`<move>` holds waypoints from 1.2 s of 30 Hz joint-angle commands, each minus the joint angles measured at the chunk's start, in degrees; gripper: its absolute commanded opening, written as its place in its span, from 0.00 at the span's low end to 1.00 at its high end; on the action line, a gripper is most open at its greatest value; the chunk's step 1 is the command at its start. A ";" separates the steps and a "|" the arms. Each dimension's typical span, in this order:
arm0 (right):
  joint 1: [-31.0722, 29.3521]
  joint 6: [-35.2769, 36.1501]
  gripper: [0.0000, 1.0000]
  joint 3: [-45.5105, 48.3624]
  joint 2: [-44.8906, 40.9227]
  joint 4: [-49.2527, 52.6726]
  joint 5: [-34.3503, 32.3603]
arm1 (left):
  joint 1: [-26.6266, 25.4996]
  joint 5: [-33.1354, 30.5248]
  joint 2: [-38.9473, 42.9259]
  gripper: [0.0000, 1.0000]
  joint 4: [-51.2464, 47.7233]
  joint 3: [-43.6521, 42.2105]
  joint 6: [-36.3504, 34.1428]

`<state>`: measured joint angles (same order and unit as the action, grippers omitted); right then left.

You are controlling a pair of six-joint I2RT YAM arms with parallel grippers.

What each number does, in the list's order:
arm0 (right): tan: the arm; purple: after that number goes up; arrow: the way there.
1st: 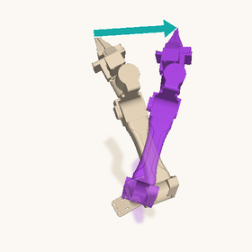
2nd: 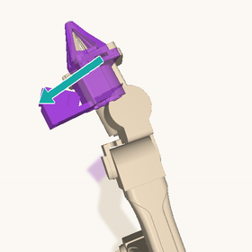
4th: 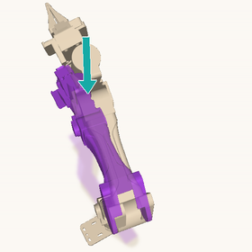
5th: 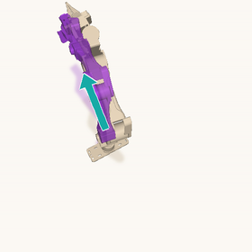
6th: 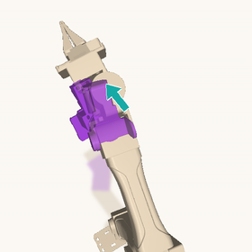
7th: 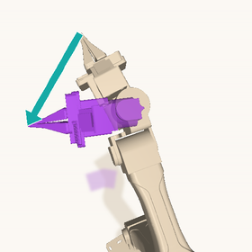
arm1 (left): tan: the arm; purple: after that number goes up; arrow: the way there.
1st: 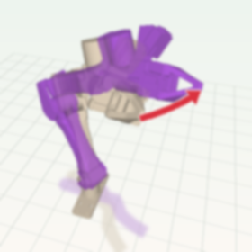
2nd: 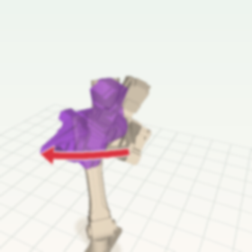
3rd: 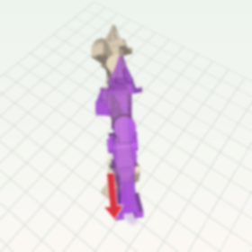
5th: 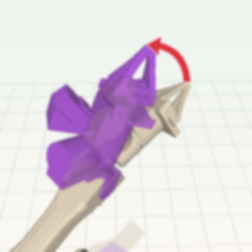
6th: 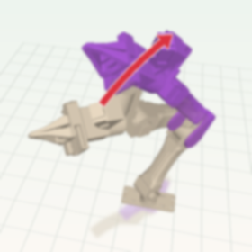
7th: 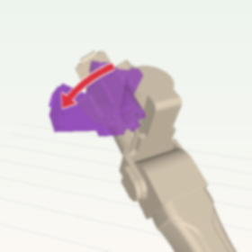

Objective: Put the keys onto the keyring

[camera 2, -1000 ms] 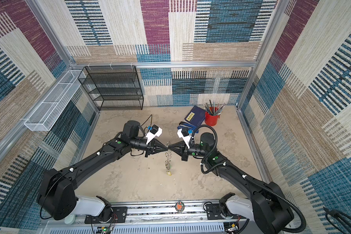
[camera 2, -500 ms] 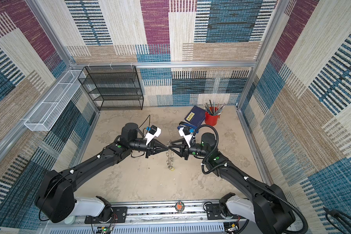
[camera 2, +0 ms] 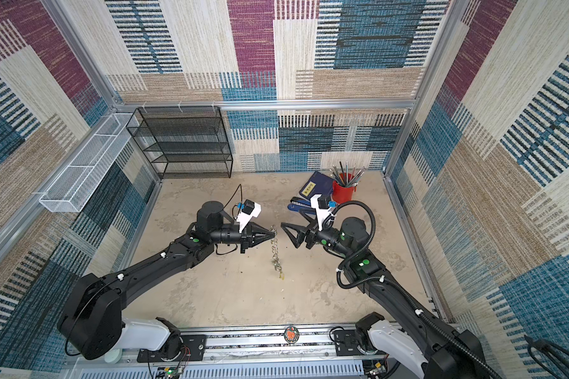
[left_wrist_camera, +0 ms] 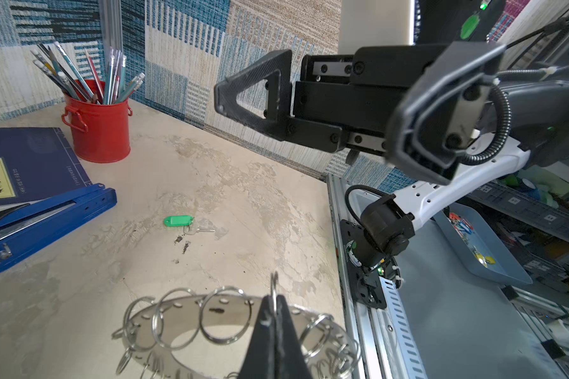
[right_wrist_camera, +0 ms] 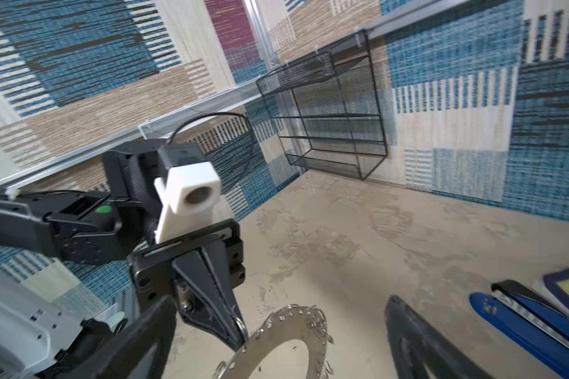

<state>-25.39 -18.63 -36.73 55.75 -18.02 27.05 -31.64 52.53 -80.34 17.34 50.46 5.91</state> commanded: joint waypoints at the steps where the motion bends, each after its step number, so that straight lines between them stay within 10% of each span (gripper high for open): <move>1: 0.38 -2.89 1.00 -1.40 1.35 4.40 -6.41 | -0.04 -1.92 0.01 0.00 4.09 0.51 7.01; 13: 1.74 -5.84 1.00 -3.78 4.06 17.14 -26.09 | -0.09 -6.10 -6.52 0.00 -2.77 6.57 27.09; 36: 10.57 -13.89 1.00 3.95 9.69 20.80 -22.12 | -0.33 -15.89 1.78 0.00 -17.82 3.33 30.31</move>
<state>-15.49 -30.81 -33.82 64.97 3.81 4.08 -31.75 40.07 -80.14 -1.85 55.51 35.99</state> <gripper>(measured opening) 0.999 0.052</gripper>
